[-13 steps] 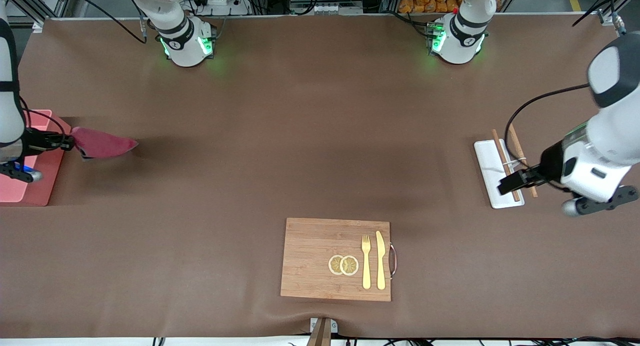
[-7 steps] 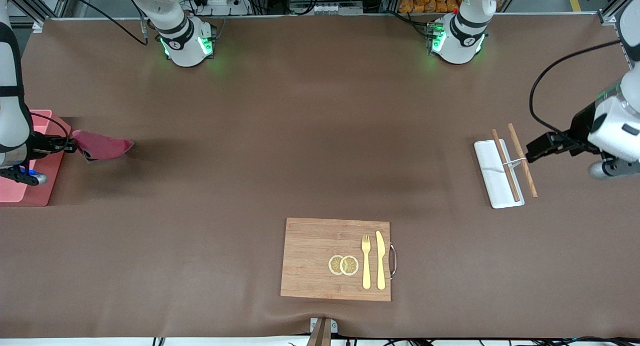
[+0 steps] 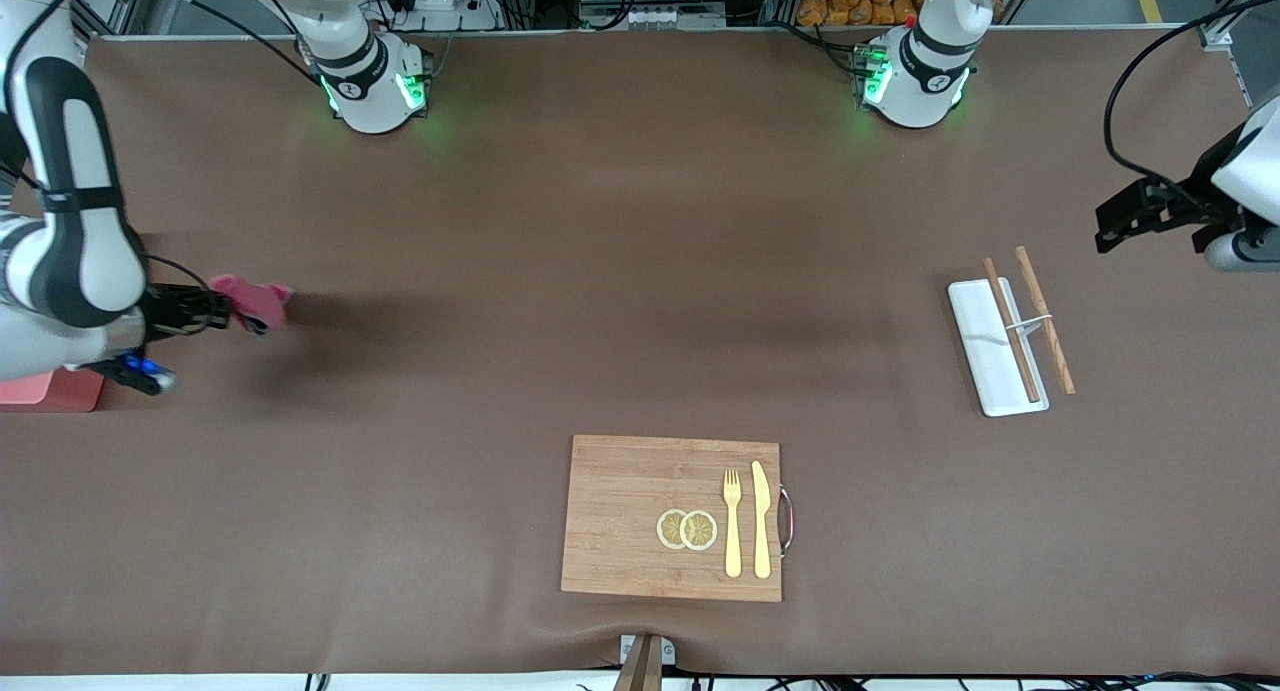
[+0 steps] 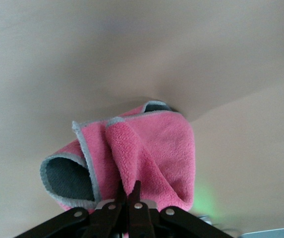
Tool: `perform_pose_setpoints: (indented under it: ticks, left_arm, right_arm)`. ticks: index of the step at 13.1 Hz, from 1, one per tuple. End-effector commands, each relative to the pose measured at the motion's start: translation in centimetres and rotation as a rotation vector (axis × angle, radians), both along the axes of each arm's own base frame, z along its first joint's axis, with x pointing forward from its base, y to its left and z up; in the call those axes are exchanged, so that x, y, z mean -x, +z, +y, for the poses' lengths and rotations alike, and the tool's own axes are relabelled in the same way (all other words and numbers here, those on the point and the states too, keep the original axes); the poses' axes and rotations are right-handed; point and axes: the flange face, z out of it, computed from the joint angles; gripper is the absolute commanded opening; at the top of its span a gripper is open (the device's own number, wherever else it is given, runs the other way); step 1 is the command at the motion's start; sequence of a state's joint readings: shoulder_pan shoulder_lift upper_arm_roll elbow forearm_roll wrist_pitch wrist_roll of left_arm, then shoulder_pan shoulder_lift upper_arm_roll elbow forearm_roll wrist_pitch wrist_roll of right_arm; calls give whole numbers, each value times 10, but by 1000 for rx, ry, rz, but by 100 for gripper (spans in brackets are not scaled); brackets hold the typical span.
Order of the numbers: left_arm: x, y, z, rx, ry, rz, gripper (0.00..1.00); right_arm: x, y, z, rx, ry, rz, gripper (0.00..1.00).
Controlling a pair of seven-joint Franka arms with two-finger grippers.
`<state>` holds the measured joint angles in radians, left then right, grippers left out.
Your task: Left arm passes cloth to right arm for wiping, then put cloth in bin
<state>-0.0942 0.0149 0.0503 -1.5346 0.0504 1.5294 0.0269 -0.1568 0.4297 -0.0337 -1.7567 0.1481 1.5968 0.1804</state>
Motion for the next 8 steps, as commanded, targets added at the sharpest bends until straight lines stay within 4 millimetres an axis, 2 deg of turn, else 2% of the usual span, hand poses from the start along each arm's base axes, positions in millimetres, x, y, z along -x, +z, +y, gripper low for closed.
perform_pose_setpoints:
  ticks: [1,4,6,7,8]
  left_arm:
    - [19,9,0,0,-78,30,100]
    - [22,10,-16,-3,-111,47,100]
    - [22,11,-18,2,-113,42,100]
    - [22,12,-20,12,-104,39,100]
    - [23,14,-22,29,-104,38,100]
  right_arm:
    - [-3,1,68,-4,-97,44,0]
    - [-4,7,160,-29,-182,84,0]
    - [-3,11,221,-2,-240,76,0]
    - [-1,12,247,32,-264,67,0]
    - [-1,12,256,40,-274,56,0]
